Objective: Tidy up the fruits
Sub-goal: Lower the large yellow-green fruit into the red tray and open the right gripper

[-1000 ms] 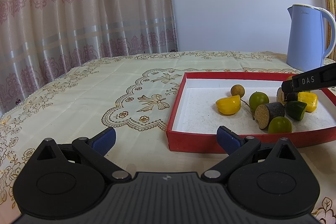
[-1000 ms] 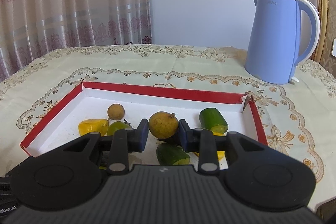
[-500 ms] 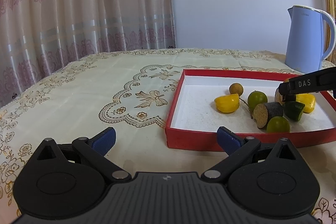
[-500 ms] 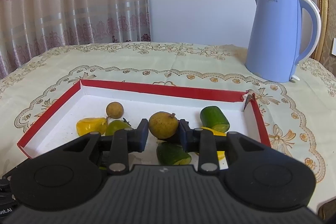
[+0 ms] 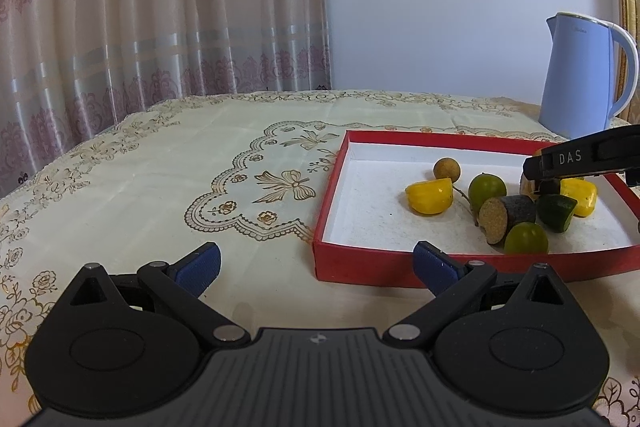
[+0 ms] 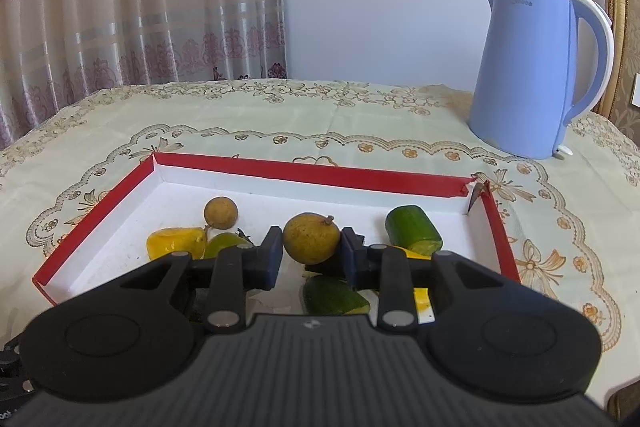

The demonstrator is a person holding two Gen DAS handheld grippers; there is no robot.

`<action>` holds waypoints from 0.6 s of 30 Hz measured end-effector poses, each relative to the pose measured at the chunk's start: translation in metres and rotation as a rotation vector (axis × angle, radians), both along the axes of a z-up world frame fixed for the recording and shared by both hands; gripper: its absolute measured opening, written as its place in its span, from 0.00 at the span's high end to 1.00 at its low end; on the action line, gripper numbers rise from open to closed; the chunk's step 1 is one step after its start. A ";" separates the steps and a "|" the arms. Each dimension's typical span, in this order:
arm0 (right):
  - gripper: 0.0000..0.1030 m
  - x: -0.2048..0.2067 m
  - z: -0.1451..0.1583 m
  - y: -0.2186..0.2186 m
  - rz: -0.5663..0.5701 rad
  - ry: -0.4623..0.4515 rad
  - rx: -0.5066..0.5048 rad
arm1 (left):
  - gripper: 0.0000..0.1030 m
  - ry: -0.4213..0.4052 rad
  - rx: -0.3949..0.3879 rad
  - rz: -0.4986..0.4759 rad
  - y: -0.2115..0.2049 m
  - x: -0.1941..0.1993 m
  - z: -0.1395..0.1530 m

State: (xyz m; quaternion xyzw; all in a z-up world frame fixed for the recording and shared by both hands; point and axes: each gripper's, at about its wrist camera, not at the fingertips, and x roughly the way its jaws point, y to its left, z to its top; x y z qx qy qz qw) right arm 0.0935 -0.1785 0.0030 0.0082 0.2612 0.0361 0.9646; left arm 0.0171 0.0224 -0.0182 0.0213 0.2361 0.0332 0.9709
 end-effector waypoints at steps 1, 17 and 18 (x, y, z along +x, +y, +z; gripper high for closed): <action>0.72 0.000 0.000 0.000 -0.003 0.003 0.003 | 0.00 0.001 -0.001 -0.001 0.000 0.000 0.000; 0.72 0.004 -0.002 -0.003 -0.020 0.015 0.015 | 0.00 -0.006 -0.004 -0.010 0.001 0.000 0.000; 0.72 0.004 -0.002 -0.003 -0.020 0.016 0.016 | 0.00 -0.006 -0.006 -0.011 0.001 0.000 0.000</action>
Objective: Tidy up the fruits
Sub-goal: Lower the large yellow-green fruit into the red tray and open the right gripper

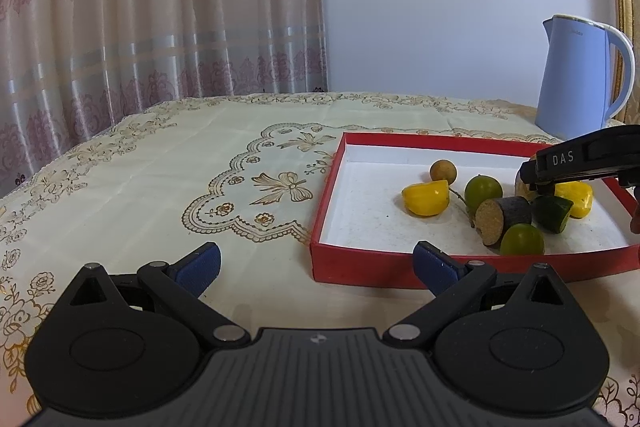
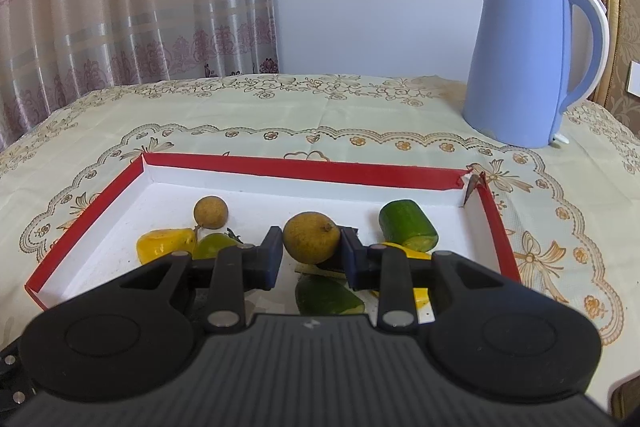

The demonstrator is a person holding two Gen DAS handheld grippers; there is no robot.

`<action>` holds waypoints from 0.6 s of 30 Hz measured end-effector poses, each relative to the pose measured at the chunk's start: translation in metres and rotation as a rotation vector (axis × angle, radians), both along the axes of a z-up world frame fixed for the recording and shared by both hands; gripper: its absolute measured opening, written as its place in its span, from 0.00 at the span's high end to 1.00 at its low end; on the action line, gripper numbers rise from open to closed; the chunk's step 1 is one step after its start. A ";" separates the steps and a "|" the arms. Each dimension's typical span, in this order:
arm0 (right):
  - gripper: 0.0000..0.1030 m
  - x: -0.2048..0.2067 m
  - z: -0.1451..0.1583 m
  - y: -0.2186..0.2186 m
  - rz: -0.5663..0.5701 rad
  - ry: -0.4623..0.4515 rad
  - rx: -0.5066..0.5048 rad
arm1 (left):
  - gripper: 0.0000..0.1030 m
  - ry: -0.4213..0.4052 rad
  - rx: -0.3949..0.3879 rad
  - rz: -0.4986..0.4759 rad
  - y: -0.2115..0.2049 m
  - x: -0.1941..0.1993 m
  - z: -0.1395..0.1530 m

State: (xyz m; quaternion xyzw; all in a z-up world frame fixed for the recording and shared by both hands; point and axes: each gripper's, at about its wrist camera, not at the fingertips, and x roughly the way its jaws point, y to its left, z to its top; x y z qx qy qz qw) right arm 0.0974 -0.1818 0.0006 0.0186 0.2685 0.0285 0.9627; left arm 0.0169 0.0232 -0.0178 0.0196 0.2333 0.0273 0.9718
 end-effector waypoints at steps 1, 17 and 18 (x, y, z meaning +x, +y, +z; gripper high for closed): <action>0.72 0.000 0.000 0.000 0.001 0.000 0.001 | 0.00 0.000 -0.002 -0.001 0.000 0.000 0.000; 0.71 -0.001 -0.001 0.007 0.020 0.001 -0.001 | 0.00 0.008 -0.017 -0.003 0.002 0.001 -0.001; 0.71 0.000 0.000 0.007 0.020 -0.002 -0.003 | 0.00 0.008 -0.018 -0.003 0.002 0.000 -0.001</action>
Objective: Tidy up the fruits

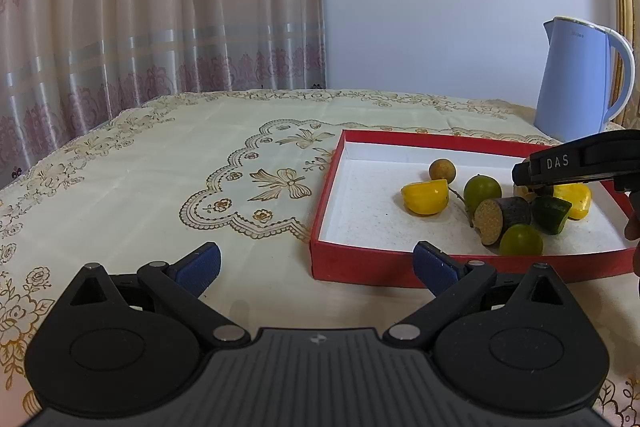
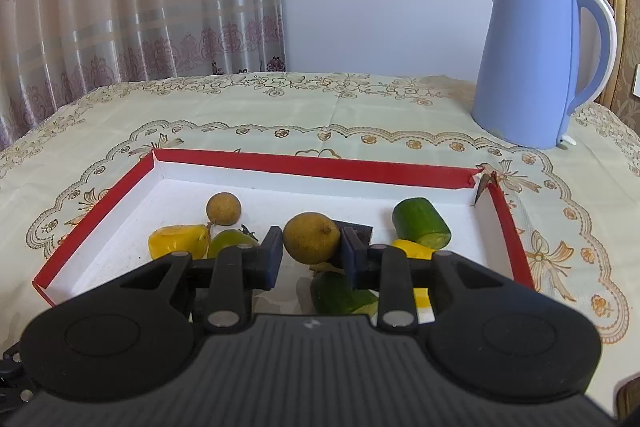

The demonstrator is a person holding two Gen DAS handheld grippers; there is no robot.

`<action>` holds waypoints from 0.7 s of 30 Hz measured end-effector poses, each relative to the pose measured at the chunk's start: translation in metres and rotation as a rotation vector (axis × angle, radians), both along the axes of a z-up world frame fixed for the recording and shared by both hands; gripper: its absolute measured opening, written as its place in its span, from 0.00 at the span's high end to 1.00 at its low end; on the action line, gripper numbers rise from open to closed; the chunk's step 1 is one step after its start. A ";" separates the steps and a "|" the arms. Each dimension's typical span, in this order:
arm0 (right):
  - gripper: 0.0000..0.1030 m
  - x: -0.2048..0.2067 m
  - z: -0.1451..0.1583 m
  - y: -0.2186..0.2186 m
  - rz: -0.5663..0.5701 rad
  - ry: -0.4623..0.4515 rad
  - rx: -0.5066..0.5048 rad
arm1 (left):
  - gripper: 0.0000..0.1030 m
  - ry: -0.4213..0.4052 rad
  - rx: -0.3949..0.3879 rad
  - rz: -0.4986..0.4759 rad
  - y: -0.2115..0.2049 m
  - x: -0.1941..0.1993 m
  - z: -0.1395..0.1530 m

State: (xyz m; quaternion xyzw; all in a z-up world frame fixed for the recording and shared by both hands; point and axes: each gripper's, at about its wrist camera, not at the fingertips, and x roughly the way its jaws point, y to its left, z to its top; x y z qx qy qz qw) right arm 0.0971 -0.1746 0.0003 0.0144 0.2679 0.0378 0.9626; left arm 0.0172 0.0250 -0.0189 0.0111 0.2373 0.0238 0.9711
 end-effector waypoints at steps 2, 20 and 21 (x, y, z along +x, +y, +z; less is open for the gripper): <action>0.72 0.002 0.002 0.003 0.003 -0.006 -0.010 | 0.00 0.002 -0.002 0.000 0.000 0.000 0.000; 0.76 0.033 0.009 0.002 -0.008 0.036 0.037 | 0.00 0.004 0.014 0.006 -0.002 0.000 -0.001; 0.76 0.029 0.010 -0.001 -0.004 0.035 0.059 | 0.00 0.004 0.014 0.006 -0.002 0.000 -0.001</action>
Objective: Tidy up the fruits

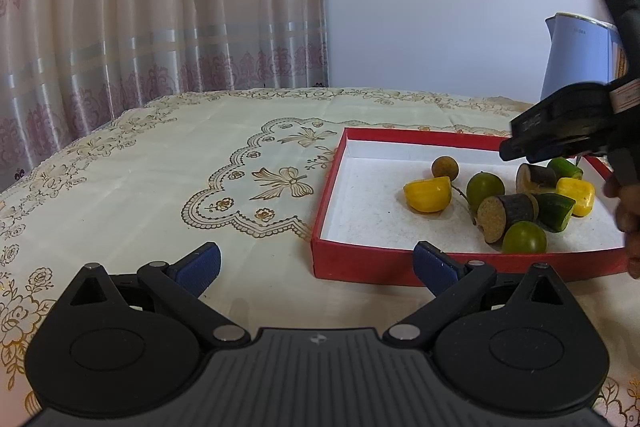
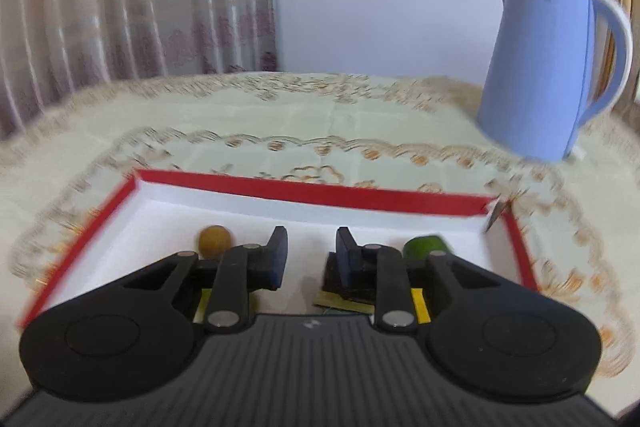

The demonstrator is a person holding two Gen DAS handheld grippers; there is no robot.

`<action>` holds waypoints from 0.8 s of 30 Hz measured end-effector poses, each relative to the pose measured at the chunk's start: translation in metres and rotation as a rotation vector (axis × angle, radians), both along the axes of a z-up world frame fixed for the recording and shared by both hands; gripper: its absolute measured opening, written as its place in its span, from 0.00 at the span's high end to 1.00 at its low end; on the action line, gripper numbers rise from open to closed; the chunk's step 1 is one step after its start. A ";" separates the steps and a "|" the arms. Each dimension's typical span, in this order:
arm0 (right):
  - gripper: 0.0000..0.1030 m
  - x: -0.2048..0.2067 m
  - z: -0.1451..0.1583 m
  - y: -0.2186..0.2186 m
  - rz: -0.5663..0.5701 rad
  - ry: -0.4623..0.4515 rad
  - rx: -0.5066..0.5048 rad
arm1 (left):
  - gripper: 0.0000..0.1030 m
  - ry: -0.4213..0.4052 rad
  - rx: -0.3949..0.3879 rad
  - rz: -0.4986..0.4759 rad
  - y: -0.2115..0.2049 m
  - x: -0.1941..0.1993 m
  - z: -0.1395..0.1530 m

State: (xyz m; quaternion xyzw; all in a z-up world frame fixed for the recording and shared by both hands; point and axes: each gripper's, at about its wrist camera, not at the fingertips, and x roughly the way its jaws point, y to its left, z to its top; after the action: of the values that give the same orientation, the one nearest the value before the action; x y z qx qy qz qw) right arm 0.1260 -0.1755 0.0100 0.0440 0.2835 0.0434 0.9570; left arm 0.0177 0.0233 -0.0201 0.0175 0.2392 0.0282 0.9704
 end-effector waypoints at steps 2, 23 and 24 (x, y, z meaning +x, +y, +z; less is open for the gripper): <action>0.70 -0.010 0.001 -0.002 -0.012 -0.009 -0.036 | 0.00 0.000 0.001 -0.001 0.000 0.000 0.000; 0.92 -0.016 -0.001 0.042 0.113 -0.001 -0.228 | 0.00 -0.001 0.007 0.000 -0.001 0.000 -0.002; 0.92 -0.016 0.000 0.041 0.116 -0.006 -0.215 | 0.00 -0.002 0.007 0.001 -0.001 0.000 -0.002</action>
State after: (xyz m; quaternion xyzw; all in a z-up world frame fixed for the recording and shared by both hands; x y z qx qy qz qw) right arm 0.1099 -0.1349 0.0102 -0.0757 0.2856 0.0683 0.9529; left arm 0.0180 0.0227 -0.0219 0.0208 0.2384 0.0293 0.9705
